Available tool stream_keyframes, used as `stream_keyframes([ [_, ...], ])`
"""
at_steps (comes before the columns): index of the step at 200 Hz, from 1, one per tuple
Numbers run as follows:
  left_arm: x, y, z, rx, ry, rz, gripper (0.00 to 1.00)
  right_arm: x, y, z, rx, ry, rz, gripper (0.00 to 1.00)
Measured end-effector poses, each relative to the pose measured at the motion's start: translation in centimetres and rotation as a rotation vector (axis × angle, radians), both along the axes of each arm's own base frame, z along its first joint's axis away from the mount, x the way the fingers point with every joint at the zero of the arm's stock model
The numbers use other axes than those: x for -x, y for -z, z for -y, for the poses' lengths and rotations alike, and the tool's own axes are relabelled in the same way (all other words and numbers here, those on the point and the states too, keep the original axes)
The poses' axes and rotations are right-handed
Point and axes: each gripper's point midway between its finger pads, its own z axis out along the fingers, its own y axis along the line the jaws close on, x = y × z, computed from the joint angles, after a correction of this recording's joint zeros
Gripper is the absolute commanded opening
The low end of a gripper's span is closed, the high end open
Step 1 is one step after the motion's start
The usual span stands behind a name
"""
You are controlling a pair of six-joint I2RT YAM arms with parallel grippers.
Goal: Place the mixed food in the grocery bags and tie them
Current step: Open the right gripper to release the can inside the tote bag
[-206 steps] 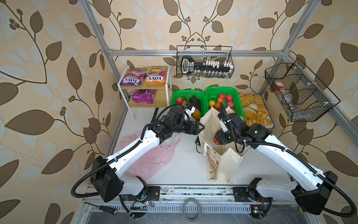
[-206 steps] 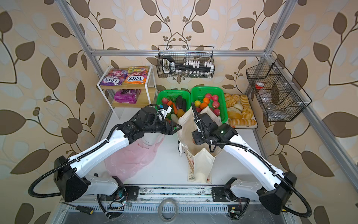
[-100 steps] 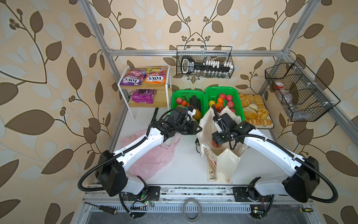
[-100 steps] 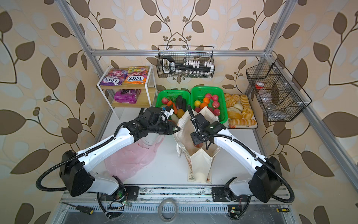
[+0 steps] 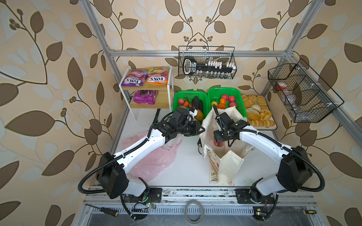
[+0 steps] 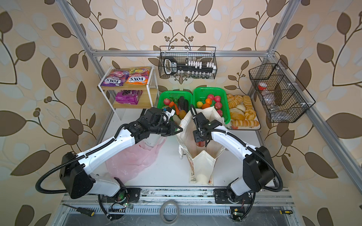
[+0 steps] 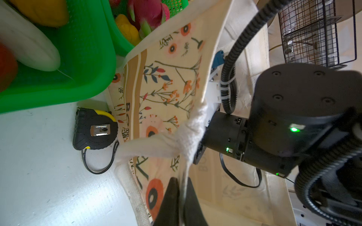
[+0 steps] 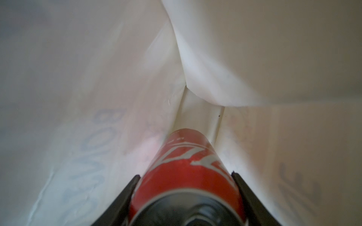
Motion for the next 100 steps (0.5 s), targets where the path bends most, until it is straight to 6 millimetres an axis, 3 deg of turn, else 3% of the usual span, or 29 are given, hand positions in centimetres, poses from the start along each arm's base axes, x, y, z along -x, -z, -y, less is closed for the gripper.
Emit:
stream_keyframes([
  [68, 0.1, 0.0, 0.1, 0.004, 0.005, -0.004, 0.08, -1.7, -0.4, 0.0, -0.021, 0.062, 0.080, 0.32],
  [100, 0.2, -0.1, 0.1, 0.006, 0.010, -0.005, 0.08, -1.9, 0.4, 0.1, -0.028, 0.071, 0.089, 0.33],
])
